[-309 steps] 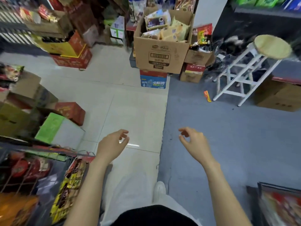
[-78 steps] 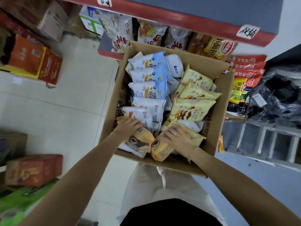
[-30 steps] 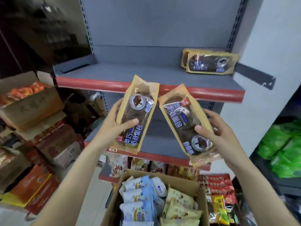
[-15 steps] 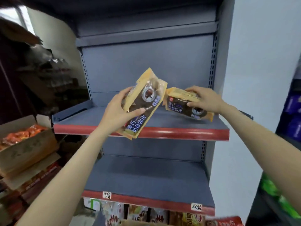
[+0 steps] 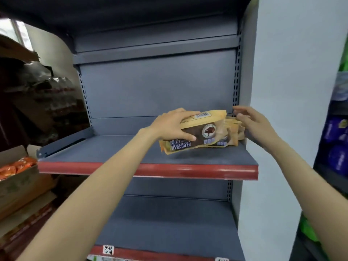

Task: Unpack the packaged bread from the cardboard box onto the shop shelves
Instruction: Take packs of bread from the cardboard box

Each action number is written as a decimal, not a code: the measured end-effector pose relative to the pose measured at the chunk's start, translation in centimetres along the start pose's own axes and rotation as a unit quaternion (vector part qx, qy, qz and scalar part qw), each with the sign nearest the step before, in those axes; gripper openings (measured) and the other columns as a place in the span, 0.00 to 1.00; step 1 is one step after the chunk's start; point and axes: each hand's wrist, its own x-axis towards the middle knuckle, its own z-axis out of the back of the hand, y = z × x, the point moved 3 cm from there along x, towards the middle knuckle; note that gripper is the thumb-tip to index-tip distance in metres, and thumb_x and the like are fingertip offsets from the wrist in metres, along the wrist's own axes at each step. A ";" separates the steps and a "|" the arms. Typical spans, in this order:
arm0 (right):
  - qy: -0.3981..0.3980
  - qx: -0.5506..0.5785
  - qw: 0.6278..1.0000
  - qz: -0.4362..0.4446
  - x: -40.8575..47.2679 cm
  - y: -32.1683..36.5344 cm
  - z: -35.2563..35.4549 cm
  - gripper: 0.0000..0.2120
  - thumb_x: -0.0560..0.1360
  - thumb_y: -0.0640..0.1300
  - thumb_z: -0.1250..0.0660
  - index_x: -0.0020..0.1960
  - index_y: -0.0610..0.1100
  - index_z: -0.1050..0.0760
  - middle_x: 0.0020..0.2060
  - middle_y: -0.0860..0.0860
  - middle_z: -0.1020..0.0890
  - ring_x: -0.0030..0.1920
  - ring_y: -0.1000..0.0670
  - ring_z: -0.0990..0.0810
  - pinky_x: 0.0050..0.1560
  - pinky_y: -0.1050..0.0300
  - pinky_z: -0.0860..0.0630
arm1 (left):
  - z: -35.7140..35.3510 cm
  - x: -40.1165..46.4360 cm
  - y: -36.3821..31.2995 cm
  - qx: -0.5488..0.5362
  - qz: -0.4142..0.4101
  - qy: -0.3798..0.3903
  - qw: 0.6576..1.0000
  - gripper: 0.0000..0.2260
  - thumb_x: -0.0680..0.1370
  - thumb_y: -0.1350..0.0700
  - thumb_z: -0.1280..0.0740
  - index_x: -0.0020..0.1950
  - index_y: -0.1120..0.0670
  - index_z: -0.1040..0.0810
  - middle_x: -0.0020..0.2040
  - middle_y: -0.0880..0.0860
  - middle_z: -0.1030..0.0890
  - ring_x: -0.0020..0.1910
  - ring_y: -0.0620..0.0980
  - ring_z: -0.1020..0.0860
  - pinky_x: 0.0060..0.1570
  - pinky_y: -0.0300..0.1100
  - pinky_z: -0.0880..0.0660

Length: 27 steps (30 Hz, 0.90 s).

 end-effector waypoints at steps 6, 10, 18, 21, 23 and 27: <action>0.082 -0.305 0.949 0.024 -3.9 -1.6 0.9 0.21 0.77 0.48 0.39 0.69 0.56 0.34 0.68 0.47 0.34 0.66 0.43 0.32 0.68 0.49 0.36 | -4.4 4.6 -5.3 0.110 -0.105 0.020 0.988 0.35 0.71 0.43 0.30 0.75 0.42 0.40 0.71 0.45 0.31 0.69 0.50 0.32 0.59 0.48 0.30; 0.076 -0.334 0.939 -0.014 -5.4 -2.0 1.1 0.25 0.78 0.50 0.39 0.74 0.52 0.41 0.73 0.45 0.42 0.72 0.40 0.42 0.71 0.46 0.42 | -6.2 4.0 -6.0 0.047 -0.083 -0.033 0.995 0.32 0.72 0.48 0.30 0.74 0.48 0.36 0.72 0.48 0.31 0.70 0.51 0.33 0.65 0.46 0.34; -0.108 -0.318 0.918 0.211 -10.7 2.3 -1.9 0.14 0.77 0.49 0.42 0.56 0.44 0.23 0.52 0.49 0.19 0.56 0.44 0.27 0.58 0.52 0.32 | -5.0 -5.3 -7.5 -0.033 0.008 -0.270 0.962 0.14 0.76 0.52 0.36 0.61 0.49 0.21 0.56 0.47 0.18 0.56 0.49 0.23 0.55 0.42 0.31; -0.160 -0.283 0.918 0.227 -14.5 3.2 -3.7 0.10 0.77 0.45 0.39 0.54 0.43 0.23 0.47 0.50 0.18 0.49 0.51 0.27 0.48 0.63 0.35 | -5.5 -9.9 -8.2 -0.081 0.015 -0.358 0.930 0.10 0.77 0.51 0.38 0.52 0.50 0.18 0.42 0.45 0.16 0.42 0.45 0.22 0.45 0.37 0.33; -0.163 -0.258 0.926 0.223 -17.7 3.2 -5.2 0.09 0.78 0.44 0.38 0.53 0.43 0.22 0.43 0.51 0.18 0.43 0.53 0.24 0.41 0.64 0.32 | -6.7 -13.2 -8.4 -0.109 0.019 -0.386 0.916 0.10 0.77 0.52 0.39 0.48 0.51 0.18 0.37 0.45 0.17 0.37 0.44 0.23 0.41 0.37 0.30; -0.080 -0.232 0.955 0.169 -24.2 1.2 -8.6 0.10 0.78 0.46 0.40 0.52 0.45 0.22 0.37 0.55 0.18 0.35 0.56 0.22 0.33 0.59 0.26 | -11.0 -19.8 -7.8 -0.185 0.085 -0.332 0.921 0.10 0.79 0.52 0.39 0.47 0.50 0.18 0.33 0.43 0.18 0.33 0.40 0.21 0.32 0.43 0.25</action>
